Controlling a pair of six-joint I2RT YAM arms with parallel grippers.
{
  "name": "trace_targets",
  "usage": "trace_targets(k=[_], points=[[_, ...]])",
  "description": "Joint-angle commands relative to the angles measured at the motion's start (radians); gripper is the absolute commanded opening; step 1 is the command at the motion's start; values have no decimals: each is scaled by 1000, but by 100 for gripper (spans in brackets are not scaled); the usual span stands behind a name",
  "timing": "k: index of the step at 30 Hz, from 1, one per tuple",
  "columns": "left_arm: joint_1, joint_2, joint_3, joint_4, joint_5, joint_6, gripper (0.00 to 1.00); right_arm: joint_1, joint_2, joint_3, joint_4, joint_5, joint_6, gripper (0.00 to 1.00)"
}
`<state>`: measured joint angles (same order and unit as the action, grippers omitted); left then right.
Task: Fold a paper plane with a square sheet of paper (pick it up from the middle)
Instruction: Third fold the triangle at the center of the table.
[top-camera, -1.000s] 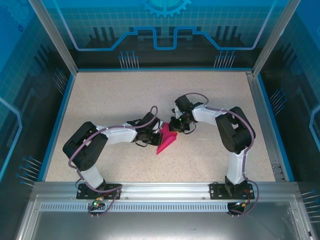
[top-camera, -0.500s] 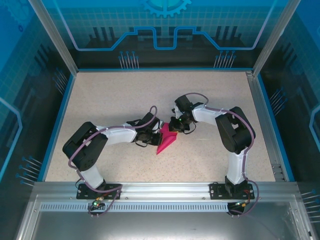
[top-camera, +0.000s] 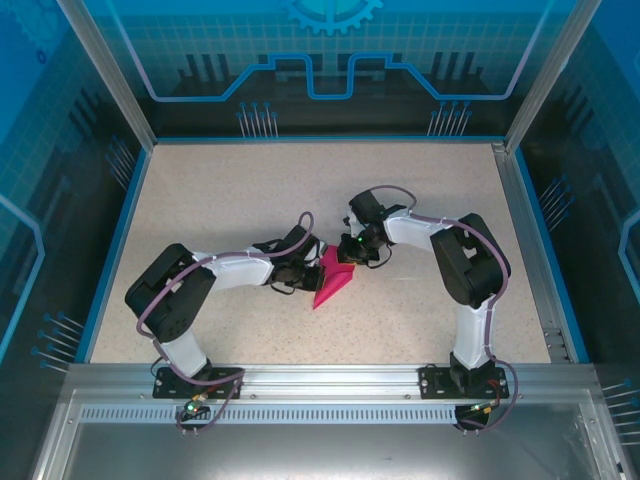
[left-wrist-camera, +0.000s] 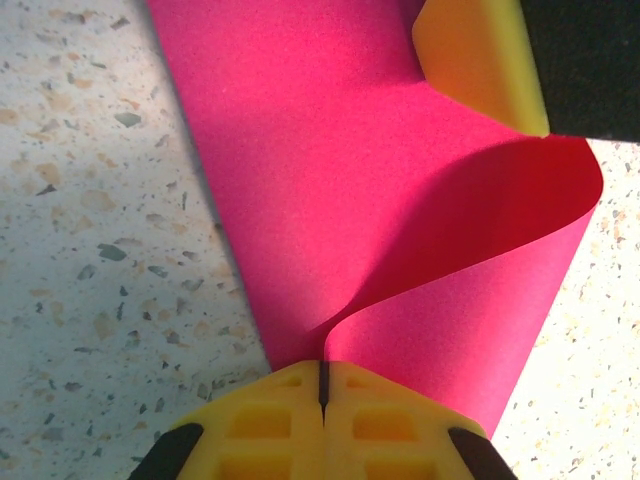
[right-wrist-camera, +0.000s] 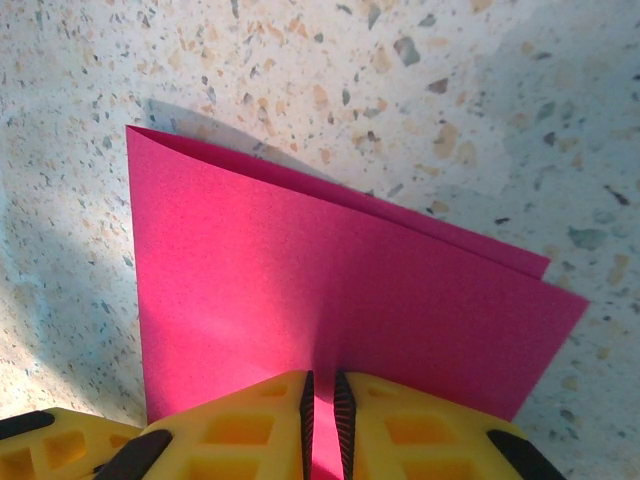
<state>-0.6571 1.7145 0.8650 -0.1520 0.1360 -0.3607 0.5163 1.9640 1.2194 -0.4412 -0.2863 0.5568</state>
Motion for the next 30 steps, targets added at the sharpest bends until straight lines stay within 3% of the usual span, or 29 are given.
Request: trace_targets(k=[1,15,30], points=[[9,-24,-6,-20,-12,2,0,20,41,1,-58,20,8,18],[8,-66,-8,-6,-10,5,0,19,62,0,-59,23,6,17],[8,8,-20,1,-18,-11,0,19,38,9,-55,1,14,18]])
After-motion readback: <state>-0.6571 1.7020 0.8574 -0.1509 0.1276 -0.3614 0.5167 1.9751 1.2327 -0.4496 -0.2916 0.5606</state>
